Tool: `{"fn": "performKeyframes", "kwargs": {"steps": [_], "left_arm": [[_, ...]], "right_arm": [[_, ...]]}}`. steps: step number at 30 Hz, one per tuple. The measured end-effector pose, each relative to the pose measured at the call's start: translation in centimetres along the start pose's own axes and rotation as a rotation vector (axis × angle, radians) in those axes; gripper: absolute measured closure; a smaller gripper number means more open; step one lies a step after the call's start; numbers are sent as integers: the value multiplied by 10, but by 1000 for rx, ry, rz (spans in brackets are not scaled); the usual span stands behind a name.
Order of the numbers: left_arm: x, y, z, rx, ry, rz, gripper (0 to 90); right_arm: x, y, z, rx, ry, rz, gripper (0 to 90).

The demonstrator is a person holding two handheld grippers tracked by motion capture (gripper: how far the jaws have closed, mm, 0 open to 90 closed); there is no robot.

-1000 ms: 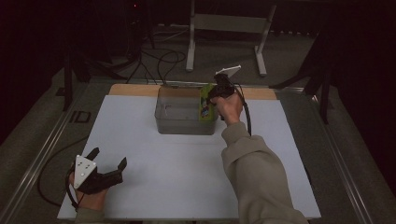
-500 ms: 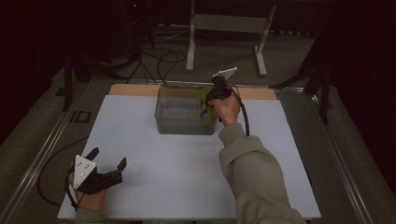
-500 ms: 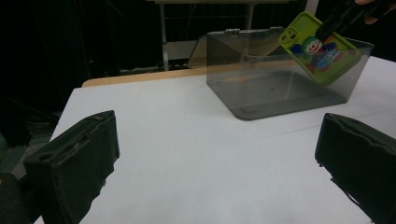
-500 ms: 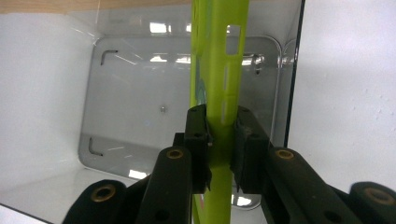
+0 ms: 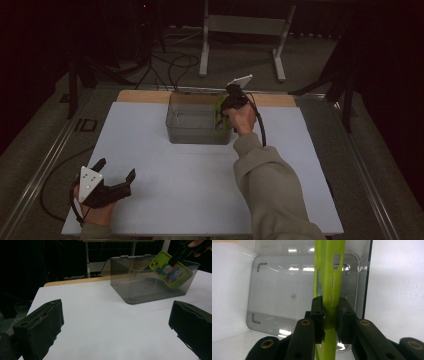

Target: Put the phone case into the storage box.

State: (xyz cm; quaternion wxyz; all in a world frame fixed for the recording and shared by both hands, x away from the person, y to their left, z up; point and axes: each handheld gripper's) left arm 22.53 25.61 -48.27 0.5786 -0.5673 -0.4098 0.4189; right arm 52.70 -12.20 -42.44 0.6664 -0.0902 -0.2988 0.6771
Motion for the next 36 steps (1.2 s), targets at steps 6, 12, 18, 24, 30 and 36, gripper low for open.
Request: {"fn": "performKeyframes", "kwargs": {"steps": [6,12,18,24,30,36], "left_arm": [[0,0,0,-1,-1,2,6],[0,0,0,-1,-1,2,6],[0,0,0,-2,-1,3,6],[0,0,0,-1,-1,3,6],[0,0,0,-1,0,2,6],[1,0,1,-2,0,3,6]], "right_arm": [[1,1,-4,12,16,9,781],[0,3,-8,24,33,11,779],[1,3,-10,23,40,22,774],[5,4,-12,11,70,61,766],[10,6,-12,3,99,112,740],[16,7,-8,-20,96,156,646]]}}
Point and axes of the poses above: each handheld gripper's, and its own axes: z roughly backward along the jaws, y roughly out of its underside, x roughly to its left, and after that the axes turned 14 degrees about -x, right-handed
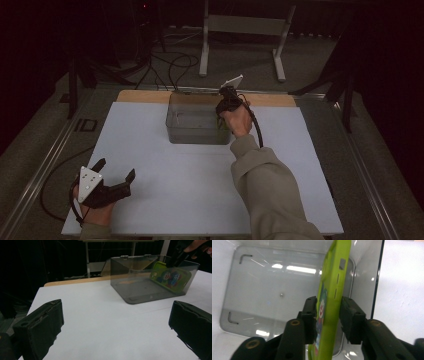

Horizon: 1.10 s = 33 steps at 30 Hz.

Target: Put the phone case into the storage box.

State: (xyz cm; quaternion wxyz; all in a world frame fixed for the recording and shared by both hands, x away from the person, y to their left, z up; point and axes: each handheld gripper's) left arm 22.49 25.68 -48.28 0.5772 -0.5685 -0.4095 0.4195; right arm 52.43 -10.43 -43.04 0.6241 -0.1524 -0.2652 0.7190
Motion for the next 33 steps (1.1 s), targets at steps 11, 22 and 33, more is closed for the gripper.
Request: {"fn": "performKeyframes", "kwargs": {"steps": [11,22,33], "left_arm": [[-1,0,-1,3,1,-6,6],[-1,0,-1,6,0,-11,6],[-2,1,-1,9,0,-17,6]], "right_arm": [[-7,-5,26,-84,-65,38,525],[-8,1,37,-137,-136,74,316],[-11,15,47,-218,-189,106,201]]}}
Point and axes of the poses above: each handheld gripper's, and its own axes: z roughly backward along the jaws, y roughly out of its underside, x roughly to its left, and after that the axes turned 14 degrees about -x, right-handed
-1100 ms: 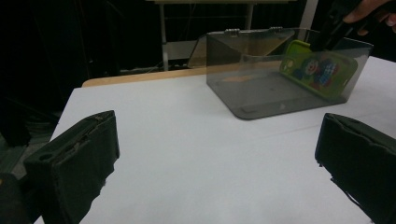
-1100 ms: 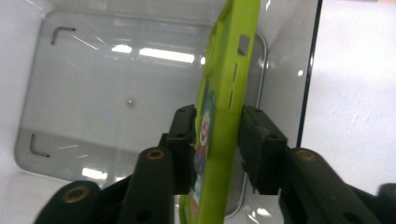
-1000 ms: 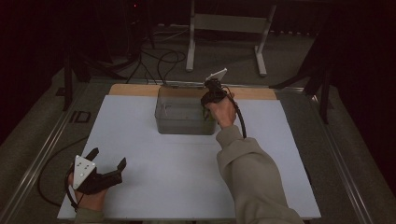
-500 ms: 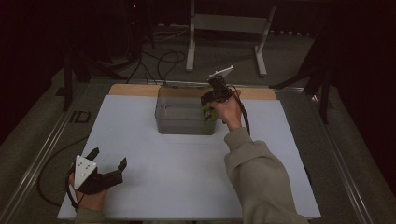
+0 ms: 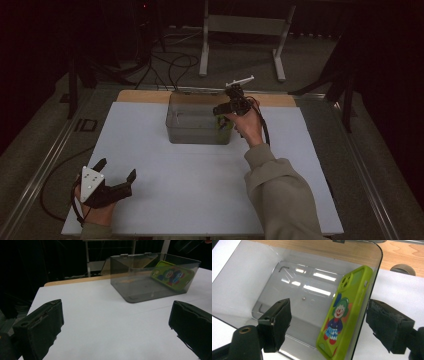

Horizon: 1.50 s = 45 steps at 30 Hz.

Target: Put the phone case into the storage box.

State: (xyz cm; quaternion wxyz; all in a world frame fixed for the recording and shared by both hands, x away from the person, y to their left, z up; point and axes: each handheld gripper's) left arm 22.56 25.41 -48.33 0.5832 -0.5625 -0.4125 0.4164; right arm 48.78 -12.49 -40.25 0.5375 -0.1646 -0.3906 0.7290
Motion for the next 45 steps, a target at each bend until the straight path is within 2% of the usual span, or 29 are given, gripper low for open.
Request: {"fn": "performKeyframes", "kwargs": {"steps": [8,11,14,15,17,23,29,32,34,36,38,39,42,45], "left_arm": [[-1,0,-1,8,4,-12,6],[-2,1,-1,9,6,-12,6],[-2,1,-1,9,6,-12,6],[-2,1,-1,9,6,-11,6],[-2,1,-1,10,7,-12,6],[-2,1,-2,12,7,-15,6],[-3,2,-3,17,11,-13,5],[-3,2,-3,23,17,-12,3],[-3,2,-4,27,16,-12,2],[-3,2,-4,25,13,-9,2],[-3,2,-4,27,13,-6,2],[-3,2,-4,28,14,-8,2],[-4,2,-4,31,16,-9,2],[-4,2,-4,33,17,-8,2]], "right_arm": [[-3,9,11,-59,-15,-3,191],[-3,14,16,-90,-36,-8,189],[-3,17,19,-98,-44,5,178],[-1,21,23,-124,-51,19,165],[-1,22,24,-133,-55,19,162],[0,29,33,-190,-63,65,143],[-6,43,45,-232,-66,71,139],[-9,52,52,-273,-56,97,136],[-11,59,57,-296,-66,96,133],[-12,66,62,-294,-62,111,128],[-12,77,69,-301,-45,154,104],[-12,77,69,-301,-45,154,104],[-12,93,79,-329,-30,197,99],[-13,96,82,-334,-25,201,96]]}}
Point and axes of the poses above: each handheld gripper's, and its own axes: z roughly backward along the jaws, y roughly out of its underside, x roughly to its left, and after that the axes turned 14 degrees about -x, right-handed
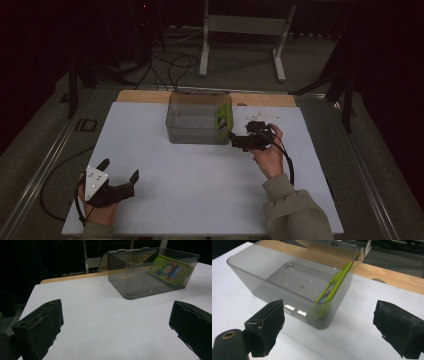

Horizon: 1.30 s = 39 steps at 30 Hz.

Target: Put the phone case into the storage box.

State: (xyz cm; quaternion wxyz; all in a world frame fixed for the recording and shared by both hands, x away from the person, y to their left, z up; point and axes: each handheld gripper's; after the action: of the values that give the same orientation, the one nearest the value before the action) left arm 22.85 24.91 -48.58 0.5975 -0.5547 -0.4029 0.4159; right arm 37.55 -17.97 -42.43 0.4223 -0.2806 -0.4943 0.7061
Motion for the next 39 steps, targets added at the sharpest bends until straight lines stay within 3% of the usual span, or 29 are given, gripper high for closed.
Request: {"fn": "performKeyframes", "kwargs": {"steps": [4,10,15,24,30,35,39], "left_arm": [[0,0,0,4,3,-1,2],[0,0,-1,12,3,-1,2],[0,1,-2,16,4,0,2],[1,1,-3,20,11,0,2],[1,1,-5,18,15,-4,2],[2,0,-4,12,16,-1,2],[1,0,-5,6,22,-10,2]], "right_arm": [[-3,11,22,-93,9,5,93],[-9,25,47,-164,34,34,90],[-9,34,63,-188,61,81,90],[-11,63,91,-228,113,95,90],[-8,66,102,-255,88,107,90],[-8,71,109,-290,84,95,90],[-12,90,115,-292,105,61,90]]}}
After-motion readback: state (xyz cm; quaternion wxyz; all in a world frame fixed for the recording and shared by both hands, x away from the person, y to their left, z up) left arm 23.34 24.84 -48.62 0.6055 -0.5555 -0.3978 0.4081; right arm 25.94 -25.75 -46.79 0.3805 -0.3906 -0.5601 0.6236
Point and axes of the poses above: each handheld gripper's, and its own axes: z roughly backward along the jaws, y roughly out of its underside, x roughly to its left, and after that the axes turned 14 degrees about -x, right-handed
